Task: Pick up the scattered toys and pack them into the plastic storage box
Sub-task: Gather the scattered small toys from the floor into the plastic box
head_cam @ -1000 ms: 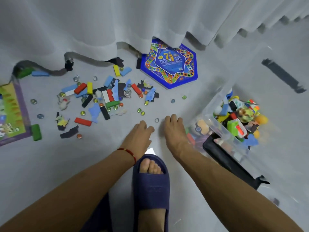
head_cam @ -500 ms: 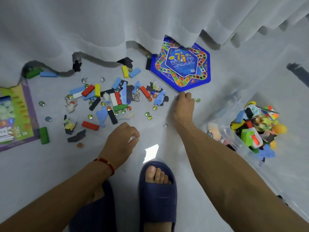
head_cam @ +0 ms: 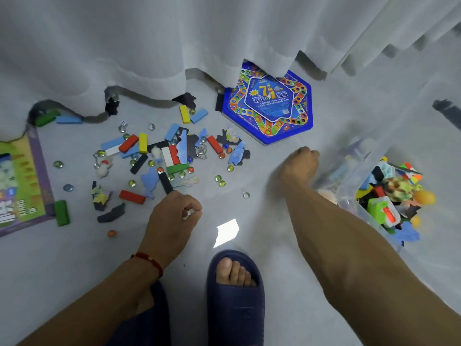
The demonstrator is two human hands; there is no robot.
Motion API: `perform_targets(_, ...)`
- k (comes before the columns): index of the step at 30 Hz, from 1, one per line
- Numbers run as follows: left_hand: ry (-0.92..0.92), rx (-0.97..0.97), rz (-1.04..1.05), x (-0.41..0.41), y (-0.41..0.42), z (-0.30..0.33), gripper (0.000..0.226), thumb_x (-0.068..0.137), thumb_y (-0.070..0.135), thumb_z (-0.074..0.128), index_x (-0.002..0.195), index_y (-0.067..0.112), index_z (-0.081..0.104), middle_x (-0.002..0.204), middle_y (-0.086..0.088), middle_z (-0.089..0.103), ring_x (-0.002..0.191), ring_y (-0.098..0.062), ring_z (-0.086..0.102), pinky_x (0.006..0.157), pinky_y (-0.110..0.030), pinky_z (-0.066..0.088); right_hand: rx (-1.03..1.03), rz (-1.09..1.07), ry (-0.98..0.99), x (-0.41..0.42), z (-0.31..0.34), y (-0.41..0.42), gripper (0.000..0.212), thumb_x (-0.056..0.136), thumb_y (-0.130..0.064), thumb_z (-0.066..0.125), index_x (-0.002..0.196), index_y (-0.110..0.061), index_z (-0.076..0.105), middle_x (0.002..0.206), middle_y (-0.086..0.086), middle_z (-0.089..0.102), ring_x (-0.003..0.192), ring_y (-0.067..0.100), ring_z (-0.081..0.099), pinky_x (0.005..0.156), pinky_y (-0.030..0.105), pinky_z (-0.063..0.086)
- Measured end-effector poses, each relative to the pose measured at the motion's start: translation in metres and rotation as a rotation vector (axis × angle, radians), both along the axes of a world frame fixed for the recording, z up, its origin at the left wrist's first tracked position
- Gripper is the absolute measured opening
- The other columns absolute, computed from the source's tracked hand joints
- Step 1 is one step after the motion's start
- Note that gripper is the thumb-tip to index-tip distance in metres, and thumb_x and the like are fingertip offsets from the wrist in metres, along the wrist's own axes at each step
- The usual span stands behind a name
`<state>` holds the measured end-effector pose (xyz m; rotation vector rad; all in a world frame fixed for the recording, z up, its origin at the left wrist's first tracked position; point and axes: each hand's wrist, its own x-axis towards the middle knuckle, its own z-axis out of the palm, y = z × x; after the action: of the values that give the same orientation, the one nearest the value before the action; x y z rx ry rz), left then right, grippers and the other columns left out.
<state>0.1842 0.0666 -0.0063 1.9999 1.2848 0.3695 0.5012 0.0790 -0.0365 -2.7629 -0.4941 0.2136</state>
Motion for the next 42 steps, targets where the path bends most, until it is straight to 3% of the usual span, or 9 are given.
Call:
perform_targets(5,-0.071,-0.134,0.197,-0.015,-0.002,0.003,0.004,0.088,0.019,0.068,0.092,0.019,0.070,0.089,0.005,0.066,0.076,-0.009,0.061,0.069,-0.015,0.046,0.080,0.033,0.054,-0.011,0.004,0.001,0.024,0.097,-0.011,0.052,0.116,-0.005,0.064,0.120,0.015,0.058,0.103,0.030,0.059,0.084,0.035,0.046)
perform_targets(10,-0.573,-0.904,0.698,-0.006,-0.006,0.012,0.019,0.095,0.008,0.057,0.108,0.002,0.070,0.090,-0.011,0.070,0.078,-0.022,0.069,0.075,-0.031,0.060,0.666,-0.282,0.669,-0.087,0.047,-0.012,0.013,0.092,-0.018,0.066,0.102,-0.012,0.072,0.080,0.004,0.069,0.066,0.013,0.060,0.063,0.024,0.054)
perform_targets(13,-0.923,-1.263,0.846,0.001,-0.009,0.019,0.026,0.095,0.010,0.052,0.107,-0.007,0.066,0.090,-0.015,0.065,0.082,-0.025,0.065,0.081,-0.038,0.058,0.614,0.261,0.822,-0.156,0.074,-0.040,0.010,0.091,-0.021,0.070,0.100,-0.016,0.073,0.085,-0.003,0.071,0.069,0.010,0.062,0.064,0.023,0.055)
perform_targets(17,-1.127,-1.516,0.616,-0.009,-0.022,0.016,0.035,0.096,0.024,0.040,0.113,0.002,0.061,0.110,-0.017,0.064,0.105,-0.026,0.064,0.087,-0.040,0.054,0.194,1.074,0.533,-0.207,0.078,-0.071,0.020,0.090,-0.041,0.068,0.108,-0.030,0.070,0.100,-0.012,0.062,0.087,0.004,0.055,0.078,0.018,0.049)
perform_targets(21,-1.070,-1.484,0.770,-0.019,-0.037,0.014,0.019,0.089,0.017,0.053,0.088,0.002,0.065,0.087,-0.015,0.062,0.075,-0.022,0.060,0.073,-0.035,0.054,0.350,0.915,0.353,-0.188,0.065,-0.080,0.014,0.094,-0.034,0.065,0.101,-0.024,0.071,0.099,-0.008,0.062,0.085,0.004,0.057,0.075,0.018,0.047)
perform_targets(25,-1.093,-1.427,0.913,-0.043,-0.039,0.010,0.025,0.092,0.018,0.053,0.075,0.003,0.063,0.074,-0.010,0.059,0.067,-0.019,0.055,0.067,-0.031,0.052,0.046,0.678,0.057,-0.133,0.017,-0.075,0.027,0.094,-0.022,0.061,0.121,-0.020,0.065,0.120,0.007,0.055,0.107,0.025,0.053,0.083,0.036,0.050)
perform_targets(32,-0.943,-1.122,0.994,-0.076,-0.029,0.006,0.021,0.091,0.022,0.054,0.082,0.007,0.065,0.073,-0.007,0.060,0.062,-0.018,0.055,0.053,-0.026,0.047,0.103,0.860,-0.011,-0.139,0.006,-0.053,0.027,0.091,0.002,0.058,0.116,-0.007,0.065,0.108,0.014,0.062,0.092,0.029,0.060,0.082,0.039,0.054)
perform_targets(35,-0.819,-0.936,1.083,-0.086,-0.031,0.002,0.022,0.093,0.024,0.055,0.079,0.009,0.063,0.068,-0.004,0.057,0.057,-0.016,0.051,0.049,-0.026,0.041,0.066,0.896,-0.053,-0.149,0.005,-0.038,0.026,0.094,-0.004,0.057,0.120,-0.004,0.061,0.112,0.019,0.060,0.094,0.032,0.059,0.080,0.042,0.053)
perform_targets(42,-0.789,-0.853,1.123,-0.098,-0.030,0.000,0.023,0.093,0.025,0.055,0.076,0.010,0.063,0.067,-0.004,0.056,0.056,-0.016,0.049,0.050,-0.027,0.039,0.117,0.858,0.008,-0.151,-0.006,-0.030,0.034,0.097,-0.019,0.061,0.128,-0.009,0.054,0.125,0.017,0.052,0.101,0.027,0.059,0.089,0.038,0.054)
